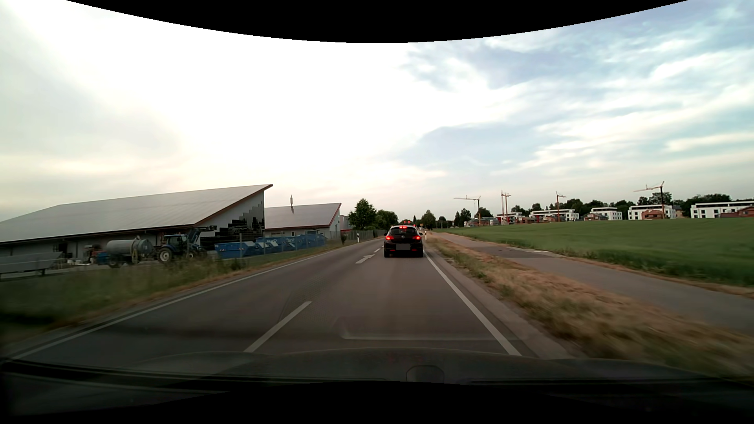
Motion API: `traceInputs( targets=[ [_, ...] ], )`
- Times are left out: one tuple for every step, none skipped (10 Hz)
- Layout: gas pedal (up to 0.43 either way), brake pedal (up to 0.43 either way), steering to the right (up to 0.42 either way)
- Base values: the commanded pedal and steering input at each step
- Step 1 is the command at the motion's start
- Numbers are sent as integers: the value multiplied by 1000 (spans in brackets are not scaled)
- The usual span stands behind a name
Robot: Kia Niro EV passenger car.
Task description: Follow the waypoints while adhering to traffic rules and regulations
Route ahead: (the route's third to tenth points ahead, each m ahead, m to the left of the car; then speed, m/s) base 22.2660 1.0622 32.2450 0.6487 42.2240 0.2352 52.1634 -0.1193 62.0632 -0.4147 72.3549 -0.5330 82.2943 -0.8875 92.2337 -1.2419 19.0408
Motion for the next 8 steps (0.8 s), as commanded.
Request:
traceInputs(
  targets=[
    [0,110,6],
    [0,110,7],
    [0,116,6],
    [0,116,6],
    [0,122,7],
    [0,122,7],
    [0,128,6],
    [0,128,6]
  ],
)
